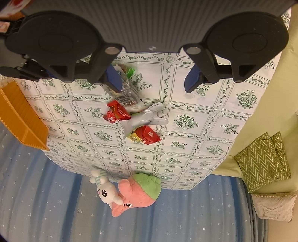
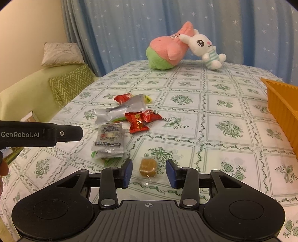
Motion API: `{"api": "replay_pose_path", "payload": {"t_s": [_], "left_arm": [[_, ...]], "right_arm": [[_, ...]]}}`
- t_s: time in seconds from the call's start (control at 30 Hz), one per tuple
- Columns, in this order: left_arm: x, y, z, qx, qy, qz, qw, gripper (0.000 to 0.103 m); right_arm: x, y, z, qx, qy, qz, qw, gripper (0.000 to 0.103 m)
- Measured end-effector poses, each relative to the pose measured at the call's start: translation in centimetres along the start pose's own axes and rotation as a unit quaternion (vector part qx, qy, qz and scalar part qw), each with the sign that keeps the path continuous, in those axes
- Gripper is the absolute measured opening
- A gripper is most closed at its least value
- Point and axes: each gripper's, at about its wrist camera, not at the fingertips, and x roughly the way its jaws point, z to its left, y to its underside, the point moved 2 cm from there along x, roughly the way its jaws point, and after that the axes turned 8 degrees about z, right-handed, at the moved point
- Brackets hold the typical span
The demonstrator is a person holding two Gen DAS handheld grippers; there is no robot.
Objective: Organize snacks
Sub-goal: 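Grasp the clear snack packet with the left tool while the right tool grasps the caramel, then carry the packet and caramel to the orange tray and release both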
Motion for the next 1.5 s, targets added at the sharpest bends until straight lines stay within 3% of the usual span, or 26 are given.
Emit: {"api": "replay_pose_path", "payload": {"t_s": [0.17,0.27,0.5,0.73,0.8,1.13,1.5], "left_arm": [[0.2,0.0,-0.1,-0.002,0.004,0.004,1.0000,0.072],[0.4,0.0,-0.3,-0.002,0.006,0.006,1.0000,0.072],[1.5,-0.3,-2.1,0.011,0.019,0.011,0.9997,0.072],[3.9,-1.5,-4.2,0.024,0.023,0.019,0.9993,0.072],[4.7,-1.8,-4.5,0.026,0.024,0.025,0.9991,0.070],[5.8,-1.5,-5.2,0.064,-0.003,0.040,0.9972,0.042],[4.4,-1.4,-5.0,0.063,0.009,0.029,0.9975,0.034]], "right_arm": [[0.7,0.4,0.8,-0.028,0.018,0.004,0.999,0.025],[0.7,0.4,0.8,-0.034,0.022,0.003,0.999,0.022],[-0.8,-0.3,-0.7,-0.015,0.040,-0.022,0.999,0.022],[-1.3,-0.4,-3.4,0.022,0.059,-0.019,0.998,0.022],[-1.4,-0.5,-3.8,0.028,0.060,-0.018,0.998,0.022],[-1.7,-0.7,-4.5,0.041,0.054,-0.019,0.998,0.022],[-2.5,-1.0,-4.7,0.049,0.053,-0.028,0.997,0.022]]}}
